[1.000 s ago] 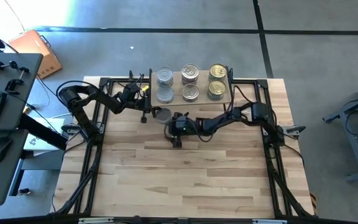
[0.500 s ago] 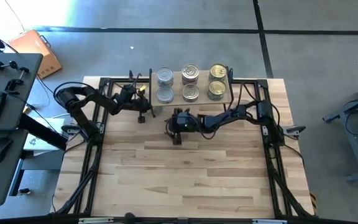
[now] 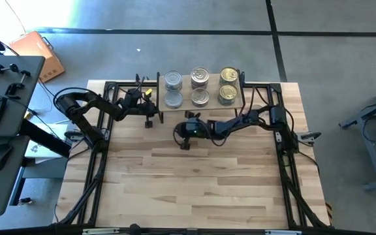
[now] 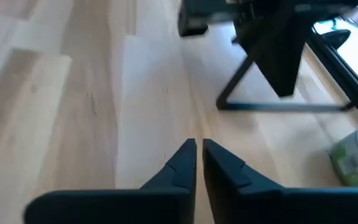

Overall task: Stack canned seafood by type on shelf
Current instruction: Stack the blue tuna can on top of the other blue tuna can on the shelf

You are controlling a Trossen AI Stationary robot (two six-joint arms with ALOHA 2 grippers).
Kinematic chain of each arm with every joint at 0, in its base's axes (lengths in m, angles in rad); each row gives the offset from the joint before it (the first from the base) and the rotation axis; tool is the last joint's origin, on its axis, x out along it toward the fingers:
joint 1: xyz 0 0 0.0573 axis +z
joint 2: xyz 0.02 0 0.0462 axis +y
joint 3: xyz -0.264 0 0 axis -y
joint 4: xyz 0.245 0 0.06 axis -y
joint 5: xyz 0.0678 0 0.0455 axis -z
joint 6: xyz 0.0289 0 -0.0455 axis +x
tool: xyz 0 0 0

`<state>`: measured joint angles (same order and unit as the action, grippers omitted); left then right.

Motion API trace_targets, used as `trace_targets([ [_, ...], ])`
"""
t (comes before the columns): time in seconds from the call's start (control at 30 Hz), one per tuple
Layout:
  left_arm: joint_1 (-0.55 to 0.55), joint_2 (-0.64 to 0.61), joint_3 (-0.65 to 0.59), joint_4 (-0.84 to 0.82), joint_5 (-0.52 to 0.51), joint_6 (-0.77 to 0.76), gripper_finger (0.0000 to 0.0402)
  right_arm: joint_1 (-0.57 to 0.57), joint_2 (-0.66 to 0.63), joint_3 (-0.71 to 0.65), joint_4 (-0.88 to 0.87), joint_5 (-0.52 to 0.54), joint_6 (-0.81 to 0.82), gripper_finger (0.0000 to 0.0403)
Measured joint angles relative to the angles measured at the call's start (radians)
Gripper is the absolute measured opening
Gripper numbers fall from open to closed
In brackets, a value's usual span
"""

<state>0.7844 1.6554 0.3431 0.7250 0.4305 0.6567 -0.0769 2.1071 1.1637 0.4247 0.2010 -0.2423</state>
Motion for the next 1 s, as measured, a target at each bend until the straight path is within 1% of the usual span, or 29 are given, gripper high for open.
trace_targets([
  [0.07,-0.001,0.0,0.0,0.002,0.0,0.0,0.0,0.0,0.0,0.0,-0.026,0.023,0.023,0.0006],
  [0.13,-0.001,0.0,0.0,0.002,-0.003,0.0,0.0,0.001,0.0,0.0,-0.054,0.036,0.065,0.0002],
  [0.2,-0.003,0.0,0.0,0.003,-0.027,-0.001,0.0,0.007,0.0,-0.014,-0.055,0.059,0.109,0.0002],
  [0.23,-0.005,0.0,-0.001,0.005,-0.055,-0.005,0.0,0.012,-0.001,-0.036,-0.031,0.086,0.122,0.0002],
  [0.3,-0.008,0.0,-0.002,0.006,-0.124,-0.016,0.0,0.025,-0.001,-0.095,0.046,0.152,0.153,0.0],
  [0.37,-0.008,0.0,-0.002,0.006,-0.182,-0.023,0.0,0.035,-0.001,-0.164,0.151,0.188,0.192,0.0],
  [0.43,-0.007,-0.001,-0.002,0.01,-0.219,-0.027,0.0,0.035,-0.001,-0.22,0.247,0.186,0.233,0.0],
  [0.53,-0.007,-0.001,-0.002,0.053,-0.24,-0.042,0.0,0.021,-0.001,-0.267,0.316,0.189,0.27,0.0],
  [0.67,-0.007,-0.006,-0.002,0.114,-0.256,-0.062,0.0,-0.005,0.011,-0.26,0.339,0.197,0.264,0.0],
  [0.7,-0.007,-0.01,-0.002,0.119,-0.257,-0.061,0.0,-0.009,0.024,-0.255,0.365,0.217,0.261,0.0],
  [0.8,-0.013,-0.031,-0.002,0.106,-0.257,-0.061,0.0,-0.008,0.093,-0.253,0.527,0.338,0.25,0.0],
  [0.87,-0.02,-0.051,-0.006,0.097,-0.257,-0.061,0.0,-0.007,0.143,-0.253,0.648,0.393,0.247,0.0],
  [0.93,-0.026,-0.072,-0.02,0.092,-0.257,-0.061,0.0,-0.009,0.186,-0.248,0.76,0.401,0.243,0.0],
  [1.0,-0.027,-0.091,-0.035,0.089,-0.257,-0.062,0.0,-0.019,0.223,-0.228,0.82,0.391,0.245,0.0],
])
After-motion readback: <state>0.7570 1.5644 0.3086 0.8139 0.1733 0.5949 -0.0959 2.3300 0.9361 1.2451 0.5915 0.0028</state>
